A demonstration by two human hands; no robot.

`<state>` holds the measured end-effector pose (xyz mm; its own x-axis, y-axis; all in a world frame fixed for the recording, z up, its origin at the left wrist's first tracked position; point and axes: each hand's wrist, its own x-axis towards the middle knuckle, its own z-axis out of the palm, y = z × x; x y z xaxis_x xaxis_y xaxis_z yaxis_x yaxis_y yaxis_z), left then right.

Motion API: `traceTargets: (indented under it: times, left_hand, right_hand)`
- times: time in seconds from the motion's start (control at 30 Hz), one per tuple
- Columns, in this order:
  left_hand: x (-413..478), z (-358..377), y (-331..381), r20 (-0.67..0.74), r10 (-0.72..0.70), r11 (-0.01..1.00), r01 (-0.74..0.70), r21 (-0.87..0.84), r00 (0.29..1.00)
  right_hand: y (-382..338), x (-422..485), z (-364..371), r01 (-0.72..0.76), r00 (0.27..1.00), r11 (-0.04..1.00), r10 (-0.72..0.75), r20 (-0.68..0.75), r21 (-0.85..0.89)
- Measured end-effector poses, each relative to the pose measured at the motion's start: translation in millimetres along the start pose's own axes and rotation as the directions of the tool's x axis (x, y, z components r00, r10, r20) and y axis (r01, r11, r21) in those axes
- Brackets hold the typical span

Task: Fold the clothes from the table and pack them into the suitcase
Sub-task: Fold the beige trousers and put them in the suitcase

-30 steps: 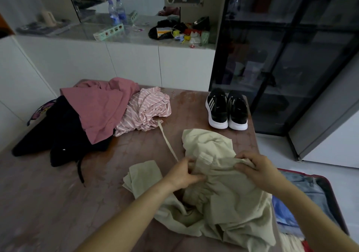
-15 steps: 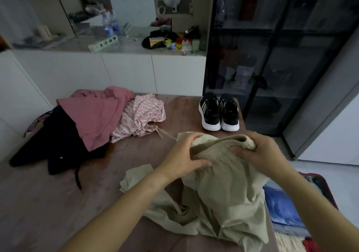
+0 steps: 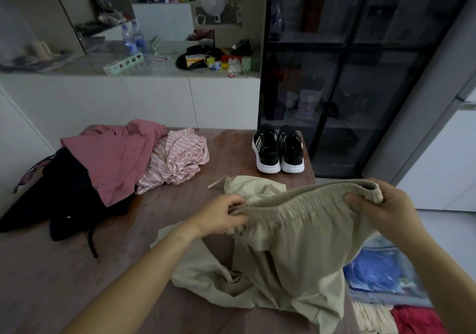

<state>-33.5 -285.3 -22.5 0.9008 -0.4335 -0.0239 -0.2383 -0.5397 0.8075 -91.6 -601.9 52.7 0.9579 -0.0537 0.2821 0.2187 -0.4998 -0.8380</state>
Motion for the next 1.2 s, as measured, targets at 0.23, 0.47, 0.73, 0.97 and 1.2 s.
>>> traceTargets:
  times: [0.23,0.47,0.73,0.97,1.2]
  left_hand:
    - [-15.4,-21.6,11.4,0.151,-0.114,0.992,0.122,-0.042,0.982]
    - [-85.3,-10.1,20.9,0.006,0.113,0.917,-0.106,0.385,0.994]
    - [-174.3,-18.9,87.8,-0.425,0.455,0.785,-0.127,0.607,0.783]
    - [-237.7,2.5,109.5,-0.485,0.549,0.772,-0.191,0.606,0.681]
    - [-258.8,1.7,146.6,-0.312,0.727,0.605,-0.355,0.713,0.612]
  right_hand:
    - [17.2,-11.0,12.4,-0.101,0.991,0.995,0.100,-0.091,-0.012]
    - [1.5,-34.6,19.4,-0.029,0.984,0.999,0.026,0.174,0.014]
    - [-52.4,-92.6,-17.1,0.013,0.833,0.912,-0.237,0.501,0.409]
    - [-84.7,-160.6,-38.8,-0.004,0.516,0.930,-0.314,0.797,0.369]
    - [-133.5,-182.5,-39.6,0.053,0.265,0.921,-0.385,0.884,0.385]
